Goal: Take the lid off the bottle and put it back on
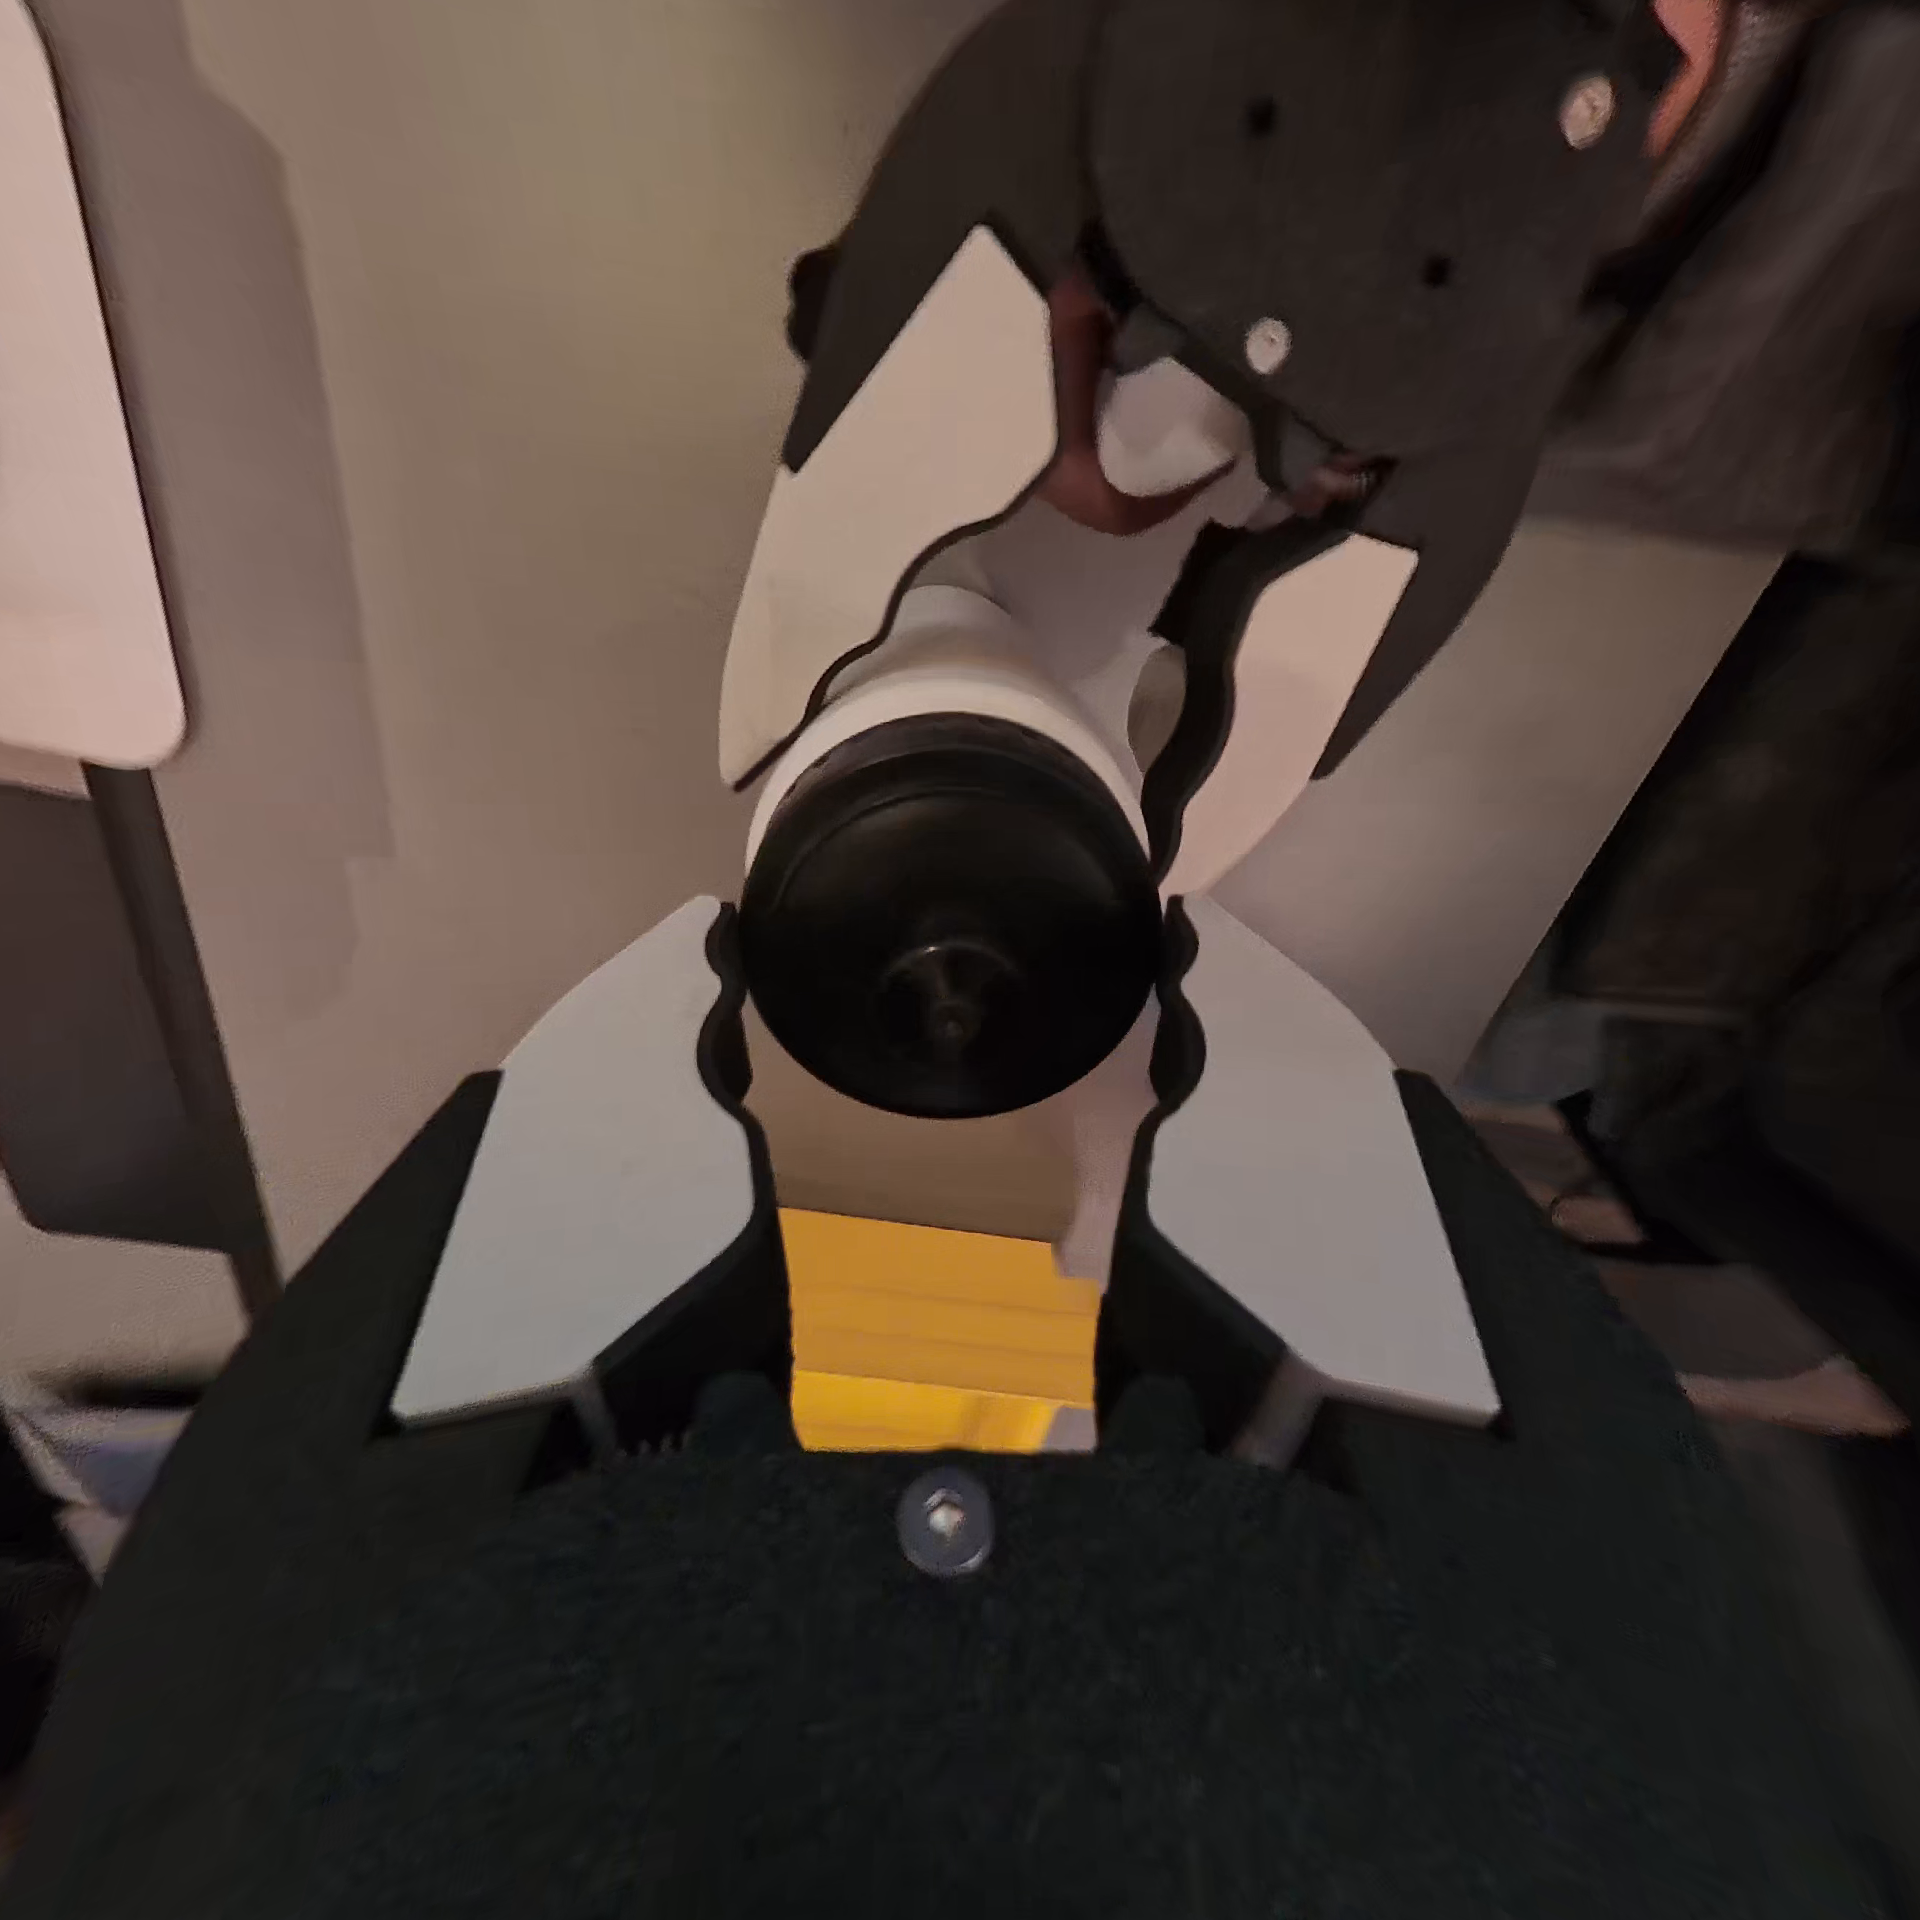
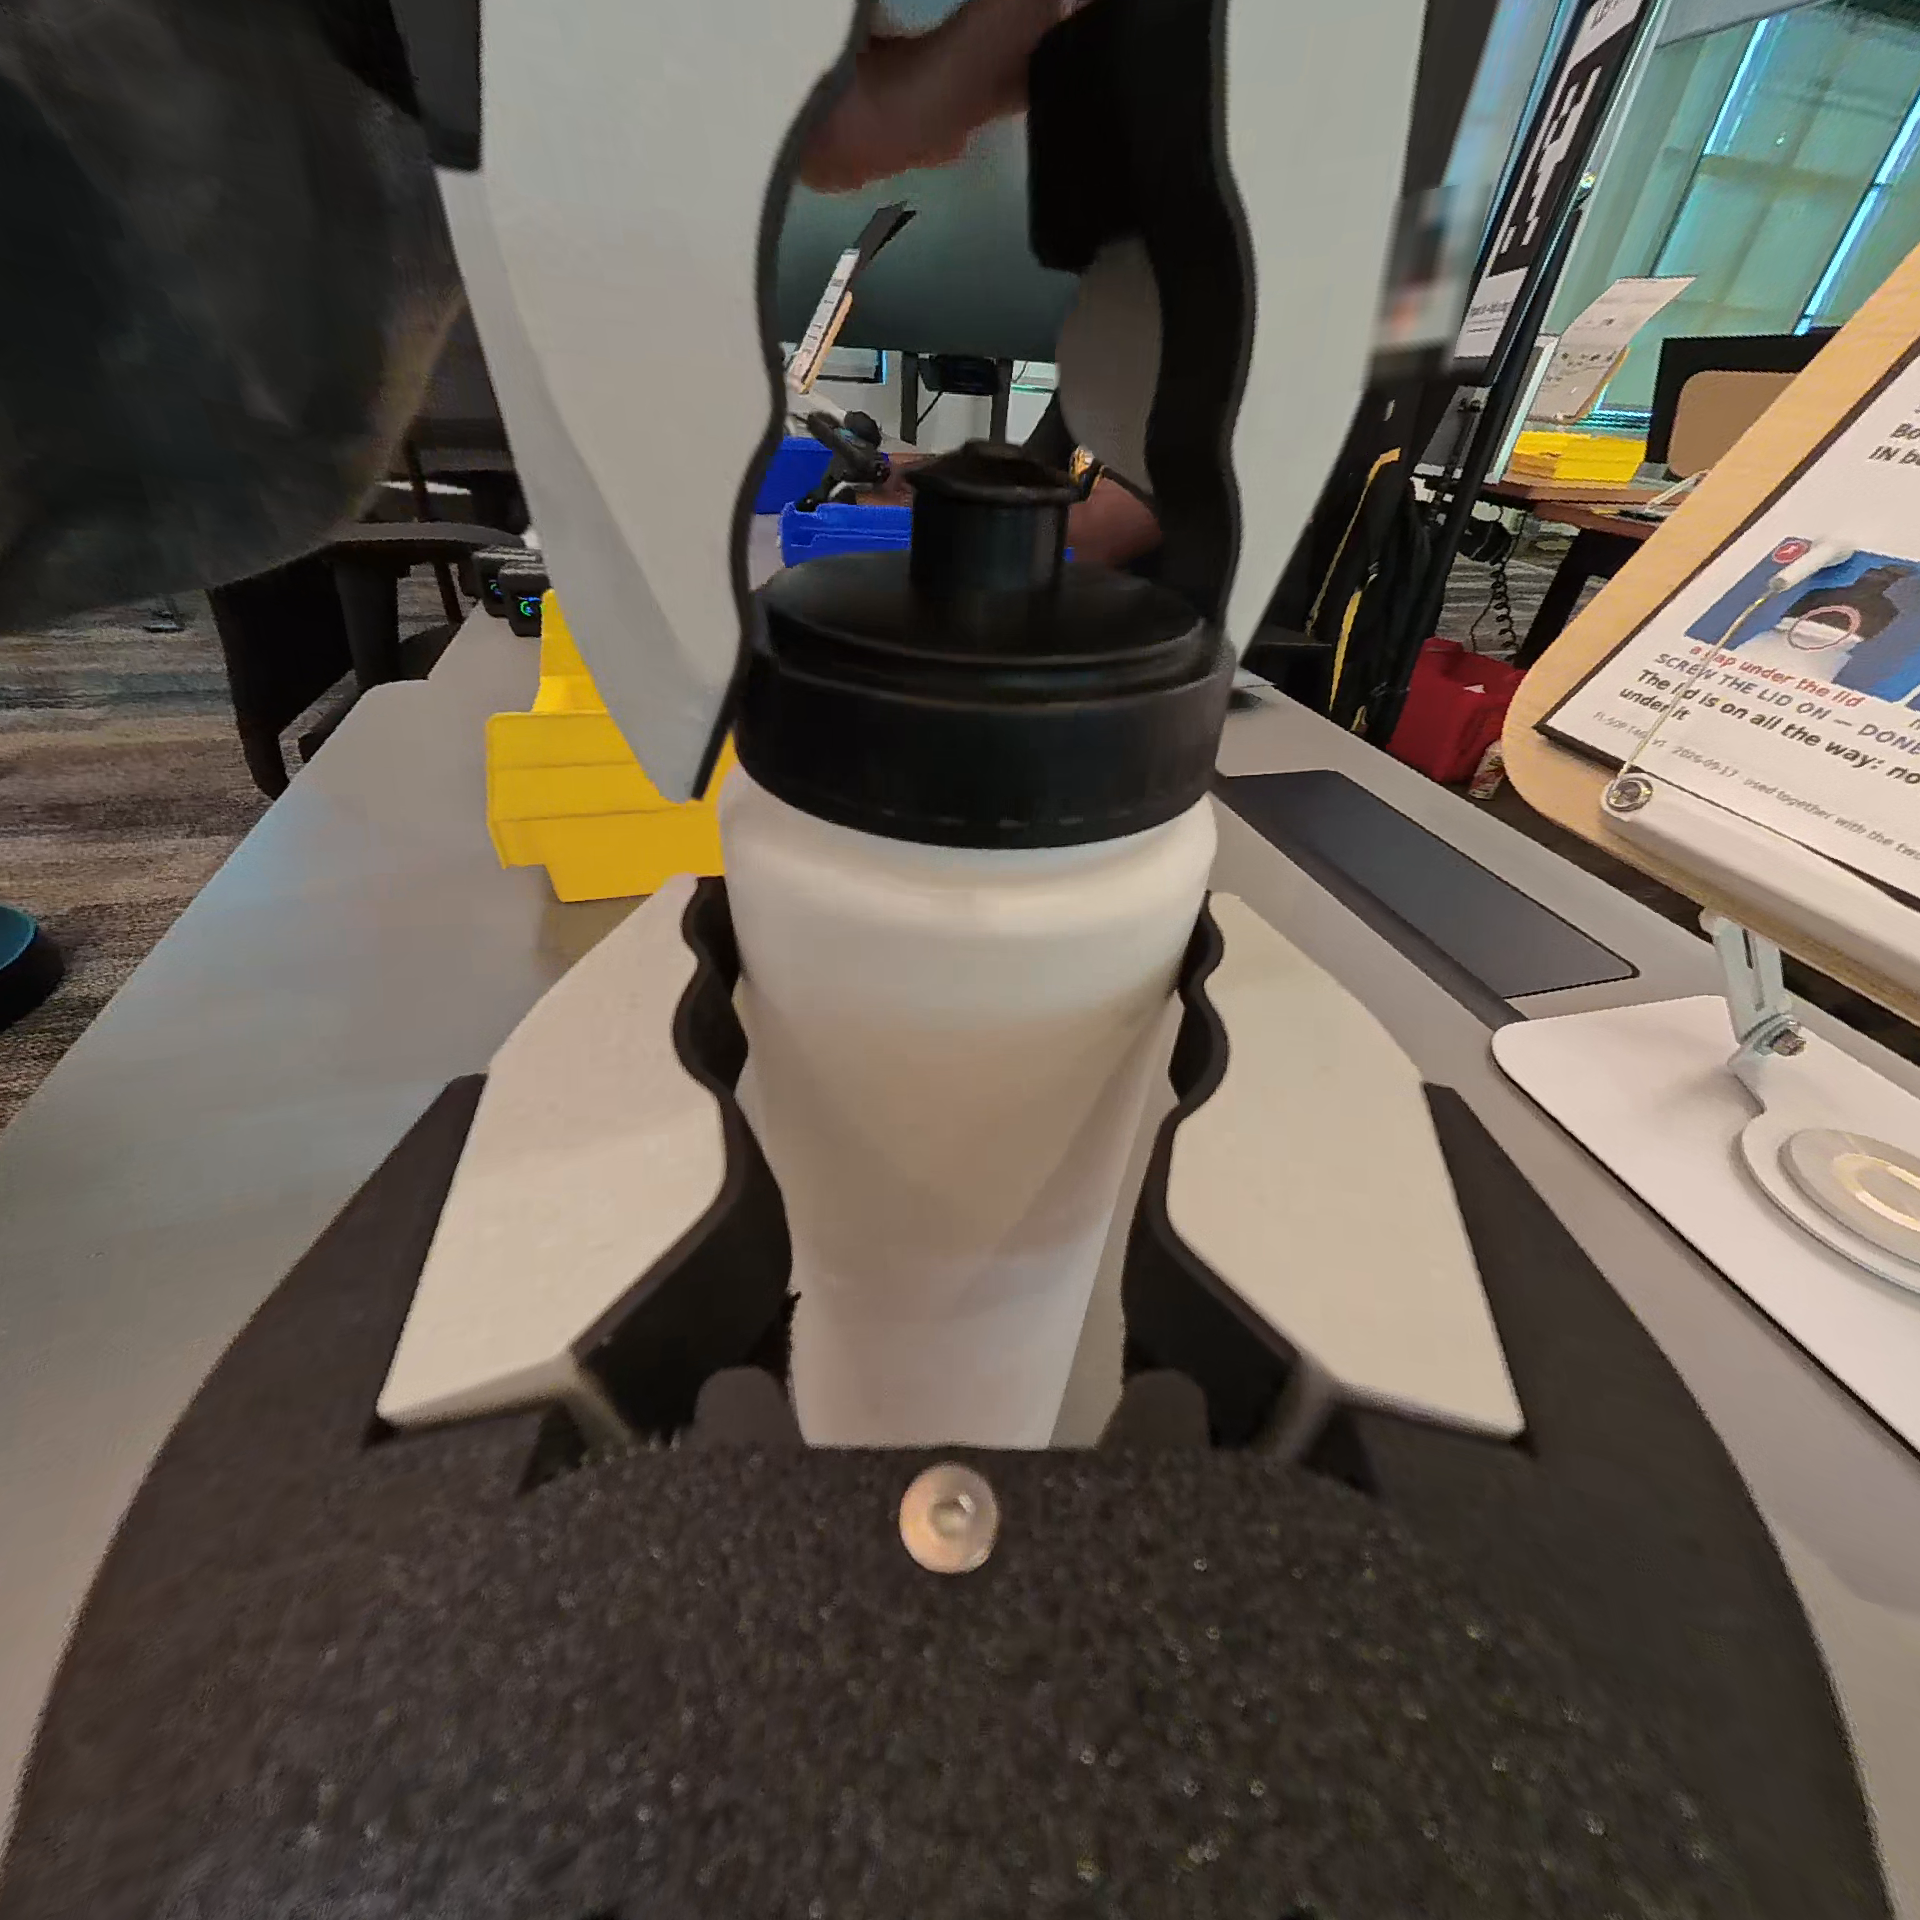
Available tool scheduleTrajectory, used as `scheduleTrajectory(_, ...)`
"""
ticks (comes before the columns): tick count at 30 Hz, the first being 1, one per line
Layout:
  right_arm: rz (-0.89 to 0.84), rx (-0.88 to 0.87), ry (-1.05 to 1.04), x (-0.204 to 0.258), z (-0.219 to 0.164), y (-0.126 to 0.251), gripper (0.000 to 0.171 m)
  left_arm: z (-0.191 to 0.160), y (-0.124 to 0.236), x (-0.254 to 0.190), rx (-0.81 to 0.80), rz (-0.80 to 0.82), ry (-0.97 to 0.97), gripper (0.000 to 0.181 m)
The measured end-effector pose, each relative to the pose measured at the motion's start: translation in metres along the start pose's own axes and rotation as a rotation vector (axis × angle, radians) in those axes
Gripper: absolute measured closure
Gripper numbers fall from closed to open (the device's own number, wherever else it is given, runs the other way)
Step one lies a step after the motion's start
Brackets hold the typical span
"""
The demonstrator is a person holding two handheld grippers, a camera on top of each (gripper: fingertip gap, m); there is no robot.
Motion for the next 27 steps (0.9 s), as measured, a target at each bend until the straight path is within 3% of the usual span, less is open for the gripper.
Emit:
scheduleTrajectory(4, -0.023, 0.006, 0.000, -0.001, 0.000, -0.002, 0.089, 0.000, 0.000, 0.002, -0.045, -0.004, 0.460, 0.106)
scheduleTrajectory(6, -0.027, 0.003, 0.001, -0.002, -0.001, 0.000, 0.089, 0.001, 0.000, 0.000, -0.093, 0.010, 0.526, 0.106)
scheduleTrajectory(9, -0.016, -0.008, 0.003, -0.001, -0.001, 0.001, 0.089, -0.005, 0.002, -0.003, -0.020, 0.009, 0.381, 0.104)
scheduleTrajectory(12, -0.005, -0.021, -0.001, -0.002, -0.001, 0.001, 0.089, -0.007, 0.016, 0.003, -0.047, 0.050, 0.038, 0.098)
scheduleTrajectory(14, -0.001, -0.024, -0.001, -0.002, -0.001, 0.000, 0.089, -0.015, 0.021, 0.000, -0.063, 0.052, -0.222, 0.084)
scheduleTrajectory(16, 0.001, -0.026, 0.000, -0.002, -0.001, 0.001, 0.089, -0.016, 0.021, -0.002, -0.116, 0.038, -0.377, 0.082)
scheduleTrajectory(20, 0.001, -0.027, 0.000, -0.002, -0.001, 0.001, 0.089, -0.001, 0.016, 0.006, -0.121, -0.065, -0.369, 0.085)
scheduleTrajectory(23, 0.000, -0.023, -0.001, -0.001, -0.001, 0.001, 0.089, -0.001, 0.006, 0.011, -0.007, -0.104, -0.366, 0.097)
scheduleTrajectory(24, -0.001, -0.021, -0.001, -0.001, -0.001, 0.001, 0.089, -0.002, 0.006, 0.008, 0.032, -0.146, -0.352, 0.109)
scheduleTrajectory(27, -0.007, -0.015, 0.001, -0.001, -0.001, 0.001, 0.089, -0.001, 0.007, 0.006, 0.051, -0.098, -0.309, 0.109)
Point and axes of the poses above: each gripper's, where its closed fingertips meet, y back along the fingers, z out of its top, x = y × z across the jaws, the point moved 5 cm from there along y, back along the fingers, and after that the axes turned 12 degrees about y, right-handed, at the moved point
